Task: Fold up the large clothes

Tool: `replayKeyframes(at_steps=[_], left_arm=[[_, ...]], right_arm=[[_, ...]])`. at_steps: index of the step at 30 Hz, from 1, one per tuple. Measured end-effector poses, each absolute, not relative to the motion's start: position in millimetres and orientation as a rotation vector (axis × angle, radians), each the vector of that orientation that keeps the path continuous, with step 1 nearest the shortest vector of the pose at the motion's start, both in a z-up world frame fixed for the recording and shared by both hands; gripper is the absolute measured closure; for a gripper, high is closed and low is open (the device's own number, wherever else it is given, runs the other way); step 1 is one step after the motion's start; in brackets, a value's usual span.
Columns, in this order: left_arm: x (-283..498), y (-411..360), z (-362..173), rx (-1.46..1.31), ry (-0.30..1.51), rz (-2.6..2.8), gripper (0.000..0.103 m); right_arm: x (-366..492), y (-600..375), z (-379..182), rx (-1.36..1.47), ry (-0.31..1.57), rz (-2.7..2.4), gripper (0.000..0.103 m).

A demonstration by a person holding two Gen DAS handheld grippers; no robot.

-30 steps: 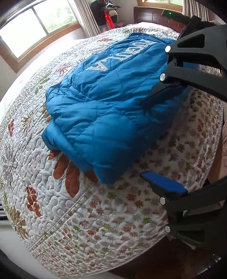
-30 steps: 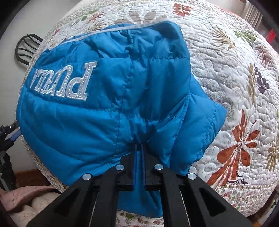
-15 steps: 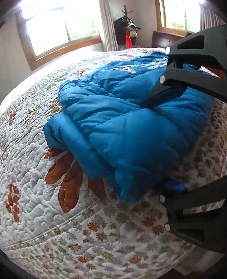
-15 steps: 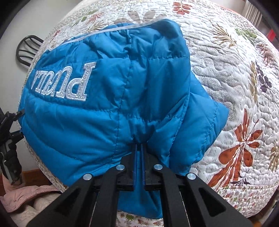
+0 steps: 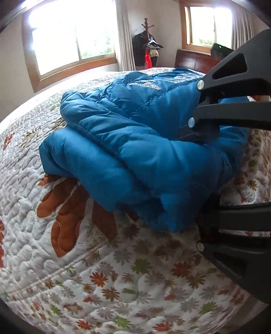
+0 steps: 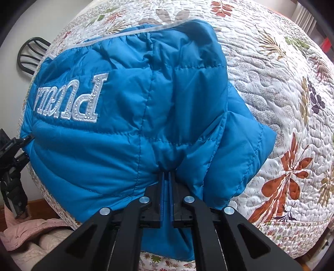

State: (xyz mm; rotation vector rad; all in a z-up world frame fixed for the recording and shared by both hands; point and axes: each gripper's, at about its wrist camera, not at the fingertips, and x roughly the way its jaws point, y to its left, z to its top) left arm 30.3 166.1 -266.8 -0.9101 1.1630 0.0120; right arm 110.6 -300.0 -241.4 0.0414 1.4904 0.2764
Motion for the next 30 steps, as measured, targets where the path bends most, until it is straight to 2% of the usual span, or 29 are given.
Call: replayKeyframes(at_steps=[4, 13, 17, 22, 24, 30], left_arm=[[39.8, 153.1, -262.9, -0.814, 1.168, 0.023, 0.069], [33.5, 151.7, -261.4, -0.795, 1.139, 0.015, 0.069], [35.4, 144.1, -255.3, -0.796, 1.142, 0.033, 0.072], [38.1, 127.5, -211.5, -0.66, 1.089, 0.054, 0.078], [37.7, 115.7, -184.7, -0.599, 1.046, 0.044, 0.078], [39.8, 45.2, -104.3, -0.324, 0.947, -0.015, 0.078]], right_arm=[[112.3, -297.4, -243.4, 0.042, 1.487, 0.279, 0.101], [99.5, -289.1, -247.7, 0.007, 1.441, 0.264, 0.102], [93.8, -285.5, -248.9, 0.023, 1.428, 0.264, 0.102], [86.9, -296.5, -238.0, 0.078, 1.394, 0.273, 0.101], [76.8, -308.0, -223.1, 0.094, 1.348, 0.279, 0.093], [38.9, -347.5, -184.7, 0.136, 1.315, 0.185, 0.09]])
